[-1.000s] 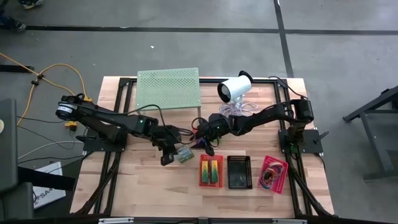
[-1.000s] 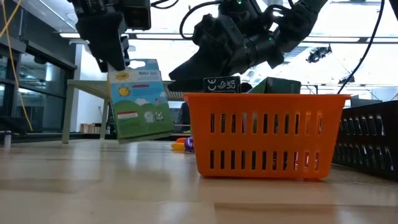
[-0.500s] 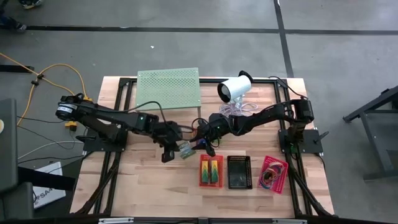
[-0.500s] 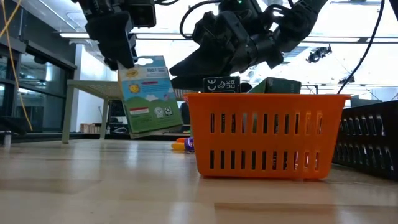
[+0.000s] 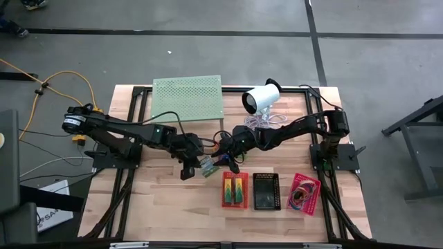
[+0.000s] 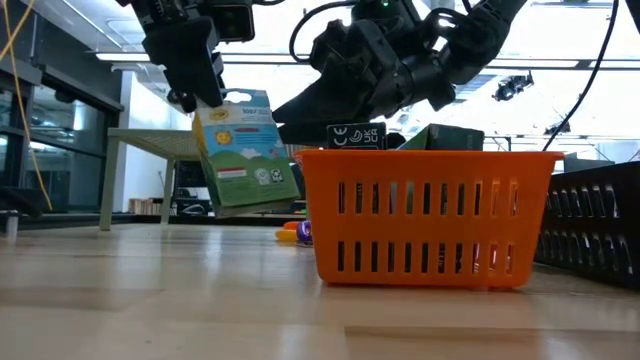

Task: Pick & Place Office Desk Supplies
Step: Put the crayon box into the orange basket

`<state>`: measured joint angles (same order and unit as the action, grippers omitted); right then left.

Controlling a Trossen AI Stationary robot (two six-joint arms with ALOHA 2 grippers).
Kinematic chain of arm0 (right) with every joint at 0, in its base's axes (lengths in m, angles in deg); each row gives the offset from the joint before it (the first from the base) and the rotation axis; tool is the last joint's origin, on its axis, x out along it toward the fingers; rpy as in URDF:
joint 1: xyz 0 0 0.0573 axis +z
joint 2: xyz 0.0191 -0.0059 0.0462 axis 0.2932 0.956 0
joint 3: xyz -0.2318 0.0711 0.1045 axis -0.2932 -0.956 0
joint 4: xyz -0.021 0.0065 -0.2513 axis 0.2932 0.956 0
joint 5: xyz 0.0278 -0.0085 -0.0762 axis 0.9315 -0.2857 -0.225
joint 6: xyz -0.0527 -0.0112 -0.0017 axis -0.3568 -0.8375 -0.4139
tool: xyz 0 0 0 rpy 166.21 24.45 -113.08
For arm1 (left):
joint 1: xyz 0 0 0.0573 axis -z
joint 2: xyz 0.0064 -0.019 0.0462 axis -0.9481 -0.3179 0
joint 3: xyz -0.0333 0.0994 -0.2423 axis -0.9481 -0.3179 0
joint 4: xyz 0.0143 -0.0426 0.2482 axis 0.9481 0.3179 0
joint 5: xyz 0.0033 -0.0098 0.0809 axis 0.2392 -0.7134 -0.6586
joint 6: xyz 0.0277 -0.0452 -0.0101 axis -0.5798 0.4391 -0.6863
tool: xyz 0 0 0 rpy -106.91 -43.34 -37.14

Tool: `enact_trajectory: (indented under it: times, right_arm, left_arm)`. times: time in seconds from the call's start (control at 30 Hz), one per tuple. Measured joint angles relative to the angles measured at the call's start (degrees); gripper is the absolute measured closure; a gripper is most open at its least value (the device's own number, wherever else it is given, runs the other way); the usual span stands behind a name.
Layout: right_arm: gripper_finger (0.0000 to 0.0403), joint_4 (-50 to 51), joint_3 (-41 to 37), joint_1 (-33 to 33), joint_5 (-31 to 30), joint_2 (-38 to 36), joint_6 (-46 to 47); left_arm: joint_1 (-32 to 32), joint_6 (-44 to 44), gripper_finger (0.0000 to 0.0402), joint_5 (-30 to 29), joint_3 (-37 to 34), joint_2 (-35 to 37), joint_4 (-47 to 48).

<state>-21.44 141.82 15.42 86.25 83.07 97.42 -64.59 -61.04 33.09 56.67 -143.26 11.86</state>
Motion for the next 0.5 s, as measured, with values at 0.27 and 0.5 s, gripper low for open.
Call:
enact_trajectory:
  times: [0.27,0.5]
  right_arm:
    - [0.0227,-0.04,0.0,0.02,-2.01,-0.04,-0.17]
    - [0.0227,-0.48,0.0,0.02,-3.17,-0.04,-0.2]
  left_arm:
    - [0.17,0.04,0.0401,0.02,0.04,0.0,-0.01]
    - [1.28,0.08,0.0401,0.01,0.09,0.0,-0.04]
